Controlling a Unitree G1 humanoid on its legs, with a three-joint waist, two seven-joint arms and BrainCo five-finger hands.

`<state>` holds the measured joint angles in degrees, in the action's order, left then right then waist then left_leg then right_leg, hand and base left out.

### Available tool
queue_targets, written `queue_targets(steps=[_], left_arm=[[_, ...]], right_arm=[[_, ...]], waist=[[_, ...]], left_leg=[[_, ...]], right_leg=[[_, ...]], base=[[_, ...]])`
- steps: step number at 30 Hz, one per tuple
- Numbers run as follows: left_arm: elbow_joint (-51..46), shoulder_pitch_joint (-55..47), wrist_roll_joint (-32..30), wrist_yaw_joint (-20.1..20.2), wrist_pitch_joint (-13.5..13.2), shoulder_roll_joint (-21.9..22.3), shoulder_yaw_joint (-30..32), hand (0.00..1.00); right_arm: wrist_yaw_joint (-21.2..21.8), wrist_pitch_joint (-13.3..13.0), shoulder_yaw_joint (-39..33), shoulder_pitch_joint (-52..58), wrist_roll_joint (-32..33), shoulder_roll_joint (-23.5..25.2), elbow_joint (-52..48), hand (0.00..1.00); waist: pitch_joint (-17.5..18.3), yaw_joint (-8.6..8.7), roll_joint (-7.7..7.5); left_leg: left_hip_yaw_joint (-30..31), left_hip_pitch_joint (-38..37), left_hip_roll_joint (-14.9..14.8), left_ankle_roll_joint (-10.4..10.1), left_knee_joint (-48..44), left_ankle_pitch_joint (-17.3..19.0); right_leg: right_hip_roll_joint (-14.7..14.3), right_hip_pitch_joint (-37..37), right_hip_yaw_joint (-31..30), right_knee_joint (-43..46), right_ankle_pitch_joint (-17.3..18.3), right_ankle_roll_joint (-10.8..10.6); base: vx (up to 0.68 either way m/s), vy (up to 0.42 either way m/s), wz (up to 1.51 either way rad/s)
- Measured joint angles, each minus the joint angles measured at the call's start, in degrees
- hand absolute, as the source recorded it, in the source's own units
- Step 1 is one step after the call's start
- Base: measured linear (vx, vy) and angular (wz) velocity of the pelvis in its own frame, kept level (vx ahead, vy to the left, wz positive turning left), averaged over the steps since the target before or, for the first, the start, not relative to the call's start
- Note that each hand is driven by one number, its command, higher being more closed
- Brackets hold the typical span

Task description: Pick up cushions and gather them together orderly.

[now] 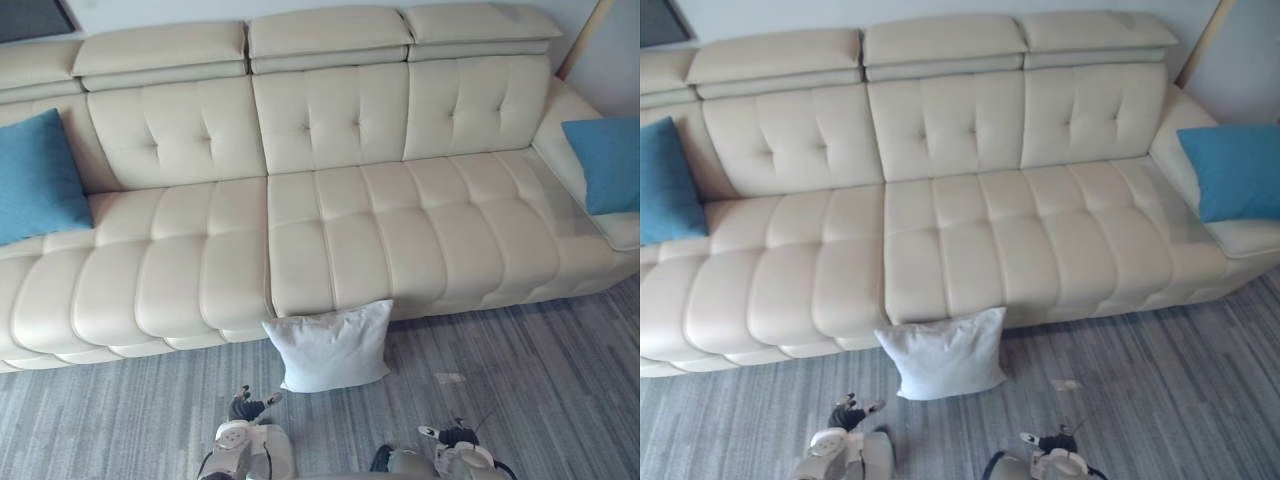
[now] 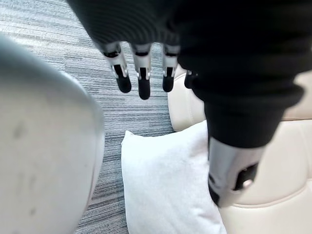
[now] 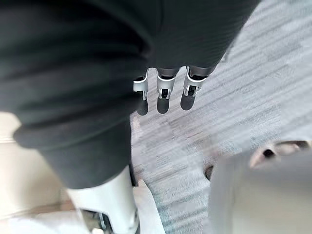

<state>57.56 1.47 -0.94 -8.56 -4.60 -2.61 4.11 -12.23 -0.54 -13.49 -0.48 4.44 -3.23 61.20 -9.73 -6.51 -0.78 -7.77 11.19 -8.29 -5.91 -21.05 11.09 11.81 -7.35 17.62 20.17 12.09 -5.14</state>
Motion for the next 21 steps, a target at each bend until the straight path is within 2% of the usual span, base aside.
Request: queue_targets(steps=[2,4,5,7,8,9,10,11,12,13,14,15,16,17,18,20,21], left_arm=[[0.3,-0.4,0.0,0.1,0.4,-0.3,1.2,0.00],[-0.1,-1.3,0.2,0.1,0.4,-0.2,1.7,0.00],[-0.1,-1.3,0.1,0.3,0.4,-0.1,1.7,0.00],[-0.2,-1.7,0.1,0.6,0.4,-0.3,1.6,0.00],[-0.3,-2.0,0.0,1.0,0.4,-0.7,1.6,0.00],[-0.9,-2.3,0.0,1.2,0.5,-0.9,1.6,0.00],[-0.9,-2.3,0.0,1.2,0.5,-0.9,1.6,0.00],[-1.0,-2.0,0.0,1.2,0.5,-0.8,1.6,0.00],[-1.1,-2.0,0.0,1.1,0.4,-0.7,1.8,0.00],[-1.1,-1.9,-0.1,1.1,0.4,-0.6,2.1,0.00],[-1.1,-2.1,-0.1,1.1,0.4,-0.4,2.9,0.00],[-1.0,-2.2,-0.1,1.1,0.4,-0.4,3.9,0.00],[-0.9,-2.1,-0.1,1.0,0.4,-0.5,4.0,0.00],[-0.1,-1.9,-0.2,1.0,0.5,0.7,4.1,0.00],[-0.1,-2.0,-0.2,1.0,0.4,1.8,4.7,0.00],[0.2,-1.9,-0.2,1.0,0.4,3.4,5.5,0.00],[0.3,-1.6,-0.2,1.0,0.4,3.8,5.5,0.00]], right_arm=[[0.1,0.0,-0.9,0.4,0.2,1.8,-2.0,0.00],[0.2,-0.1,-2.2,0.9,0.1,2.7,-2.3,0.00],[0.4,-0.1,-2.2,1.4,0.0,2.6,-2.7,0.00],[0.7,-0.4,-2.1,2.7,0.0,3.0,-5.8,0.00],[1.0,-0.7,-2.0,3.1,0.0,3.2,-6.6,0.00],[1.1,-0.9,-2.0,3.3,0.0,3.3,-6.4,0.00],[1.1,-0.9,-2.0,3.6,0.0,3.3,-6.4,0.00],[1.1,-1.0,-2.0,3.7,0.0,3.3,-6.5,0.00],[1.0,-1.1,-2.0,3.9,0.0,3.3,-6.3,0.00],[1.1,-1.1,-2.0,3.9,0.0,3.1,-6.4,0.00],[1.1,-1.2,-2.0,3.8,0.0,3.2,-6.3,0.00],[1.1,-1.1,-1.9,4.1,0.0,3.5,-6.2,0.00],[1.1,-1.1,-1.9,4.4,0.1,3.7,-6.1,0.00],[1.2,-1.1,-2.1,3.8,0.1,2.8,-5.8,0.00],[1.1,-1.2,-2.1,3.6,0.1,2.2,-5.9,0.00],[1.1,-1.1,-2.1,3.2,0.1,1.9,-6.1,0.00],[1.1,-1.1,-2.1,3.3,0.1,2.1,-6.1,0.00]], waist=[[0.0,-0.07,-0.37],[0.0,-0.48,-0.69],[-0.2,-0.48,-0.64],[-0.3,-0.09,-0.74],[-0.4,0.05,-1.15],[-0.4,0.58,-1.32],[-0.4,0.56,-1.49],[-0.2,0.47,-1.79],[-0.2,0.48,-1.77],[-0.3,0.68,-1.61],[-0.3,0.82,-1.54],[0.1,1.07,-2.29],[0.5,1.08,-2.92],[0.7,0.85,-0.66],[0.9,0.74,0.43],[1.1,0.96,1.80],[1.1,1.01,1.75]], left_leg=[[-1.4,-1.3,0.9,1.1,1.9,0.2],[-3.3,-3.2,1.7,1.8,1.5,2.0],[-3.7,-4.4,1.7,2.2,1.4,3.2],[-3.5,-7.4,1.8,2.1,0.3,4.9],[-2.7,-8.9,1.8,2.4,-0.3,6.0],[-1.4,-11.0,1.5,2.7,-0.5,6.9],[-0.5,-11.4,1.3,2.7,-0.5,7.1],[1.4,-11.5,1.1,2.6,-0.3,7.4],[3.6,-12.3,1.1,2.3,0.9,7.2],[4.5,-12.8,0.9,2.3,1.5,7.2],[5.5,-13.5,0.7,2.3,2.2,7.2],[7.5,-13.9,1.2,1.8,2.9,7.1],[8.3,-13.6,1.6,1.5,2.9,7.1],[10.1,-13.3,0.3,0.2,3.2,6.7],[10.1,-13.3,-0.7,-1.1,4.1,5.6],[10.0,-15.5,-2.0,-1.9,7.9,2.4],[10.3,-16.4,-2.4,-2.4,9.1,0.7]], right_leg=[[0.0,1.5,-1.3,-4.0,-2.2,-0.3],[1.2,2.6,-2.7,-4.1,-3.4,-1.5],[2.1,2.2,-3.0,-0.8,-3.3,-1.5],[4.1,-1.0,-3.3,11.7,-3.9,-0.8],[5.0,-3.2,-4.9,19.2,-6.0,-0.6],[5.2,-5.9,-6.8,26.4,-7.4,-1.5],[5.1,-6.3,-6.7,27.8,-5.8,-1.4],[4.7,-7.3,-6.3,28.6,-2.8,-0.9],[3.6,-8.4,-5.9,26.4,-0.4,-0.5],[2.4,-8.8,-6.2,23.9,0.6,-0.3],[1.1,-8.8,-7.1,20.8,0.8,-0.2],[-1.7,-8.2,-10.2,10.6,-2.1,0.7],[-2.0,-7.4,-10.8,8.0,-1.6,1.4],[-3.1,-6.3,-9.1,7.7,-1.2,2.3],[-3.8,-6.1,-8.4,7.4,-1.2,2.4],[-4.4,-4.5,-6.3,7.0,-0.9,2.7],[-4.5,-2.9,-5.2,6.4,-0.6,3.3]], base=[[0.11,0.155,-0.25],[0.16,0.173,-0.36],[0.14,0.141,-0.24],[0.15,0.126,0.00],[0.29,0.087,0.37],[0.31,0.043,0.49],[0.30,-0.044,0.78],[0.24,-0.119,0.93],[0.25,-0.146,0.97],[0.28,-0.207,0.76],[0.28,-0.270,0.81],[0.28,-0.293,0.77],[0.28,-0.306,0.74],[0.25,-0.262,0.37],[0.25,-0.243,0.27],[0.22,-0.197,0.31],[0.18,-0.180,0.47]])
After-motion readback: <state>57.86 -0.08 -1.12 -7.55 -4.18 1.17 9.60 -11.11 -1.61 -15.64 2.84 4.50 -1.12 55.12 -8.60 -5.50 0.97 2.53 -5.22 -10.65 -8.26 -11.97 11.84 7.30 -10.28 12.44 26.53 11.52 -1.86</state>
